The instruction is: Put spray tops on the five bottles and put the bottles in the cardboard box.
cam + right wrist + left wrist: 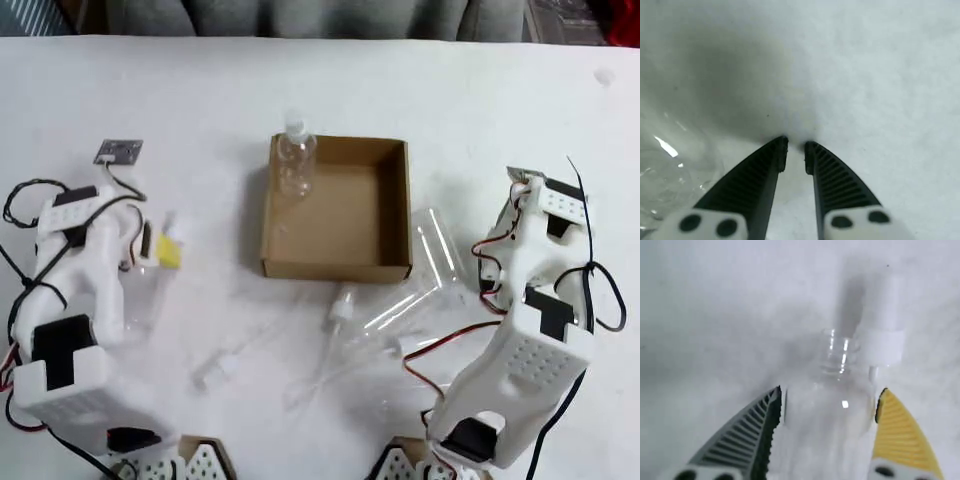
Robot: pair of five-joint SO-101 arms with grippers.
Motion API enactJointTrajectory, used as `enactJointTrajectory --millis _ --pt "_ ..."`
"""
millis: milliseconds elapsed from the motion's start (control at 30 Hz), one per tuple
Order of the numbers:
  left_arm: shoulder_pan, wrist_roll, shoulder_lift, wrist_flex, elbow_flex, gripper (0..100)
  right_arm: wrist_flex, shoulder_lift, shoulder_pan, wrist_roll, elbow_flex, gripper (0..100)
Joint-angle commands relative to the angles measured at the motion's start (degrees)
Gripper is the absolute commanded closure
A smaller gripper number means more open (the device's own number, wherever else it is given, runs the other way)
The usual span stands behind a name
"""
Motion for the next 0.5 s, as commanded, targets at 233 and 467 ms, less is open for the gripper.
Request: enactJointTrajectory --millis 233,467 --pt "0.75 -3.69 -10.15 -8.97 5.80 72 -0.84 0.48 -2.59 0.88 0.53 98.2" --pt "0.48 -5.10 -9.36 -6.51 4.13 72 -0.92 0.48 -2.68 0.88 0.44 98.2"
